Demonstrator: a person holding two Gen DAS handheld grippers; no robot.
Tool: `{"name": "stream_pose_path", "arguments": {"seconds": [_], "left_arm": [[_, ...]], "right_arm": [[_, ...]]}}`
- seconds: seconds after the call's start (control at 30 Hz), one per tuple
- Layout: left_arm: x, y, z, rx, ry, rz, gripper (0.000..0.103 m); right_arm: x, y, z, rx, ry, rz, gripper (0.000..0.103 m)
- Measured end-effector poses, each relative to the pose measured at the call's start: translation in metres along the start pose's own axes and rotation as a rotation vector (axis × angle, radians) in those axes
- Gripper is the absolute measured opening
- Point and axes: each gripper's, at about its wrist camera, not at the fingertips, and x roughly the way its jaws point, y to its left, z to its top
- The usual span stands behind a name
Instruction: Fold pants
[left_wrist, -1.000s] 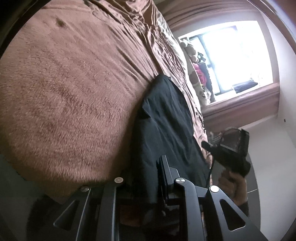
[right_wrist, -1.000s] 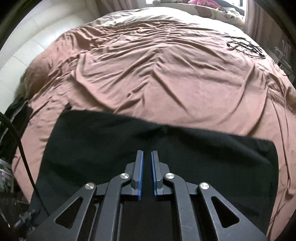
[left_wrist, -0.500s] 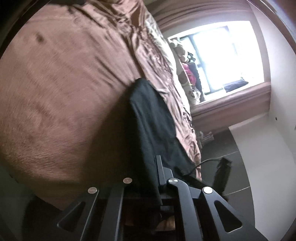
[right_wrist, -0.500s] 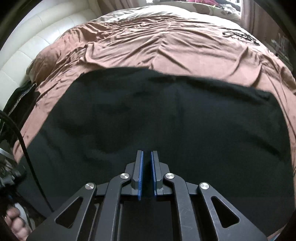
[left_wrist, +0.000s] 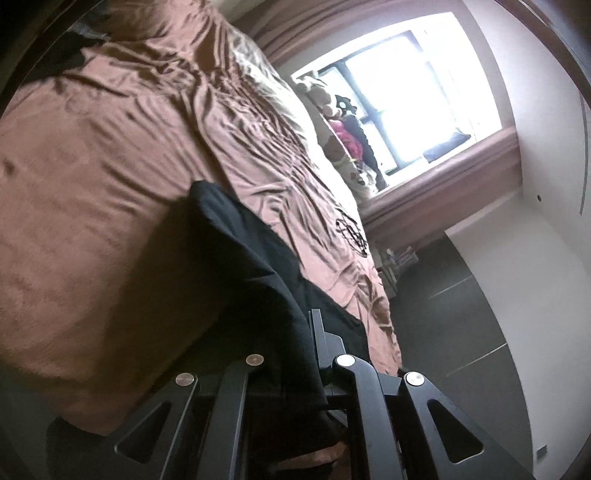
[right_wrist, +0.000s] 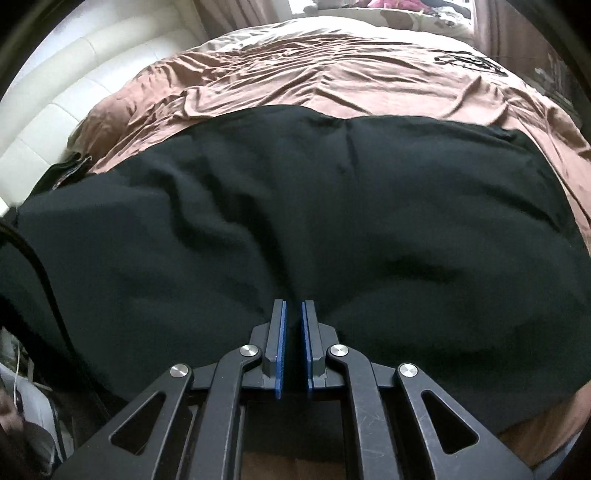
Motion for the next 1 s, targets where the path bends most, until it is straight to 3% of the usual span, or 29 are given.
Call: {"name": "stream_pose_path", "arguments": {"seconds": [0.5,0.83,0.9,0.97,1.0], "left_arm": [[0.041,-0.077,0.002,0.152,0.036,0.022,0.009],[0.095,-0.120,-0.006,0.238,0.105,0.016,0.009],[0.109,-0.131,-0.011,0.261,0.129,0.011,0.009],[0.122,-0.139,-0.017,0.278,0.152,0.008,0.009],[0.129,-0.142,-0.020,0.286,0.165,0.007,0.009]], "right_arm": [[-0.056,-0.040,-0.021,0.041,-0.104,0.019,0.005],[-0.102,-0.095,-0.044,0.164,-0.171,0.019,0.007],[-0.111,-0.109,-0.050,0.194,-0.184,0.023,0.011],[-0.120,-0.120,-0.055,0.210,-0.196,0.032,0.028],[-0.126,-0.125,-0.058,0.216,-0.208,0.035,0.045]]}}
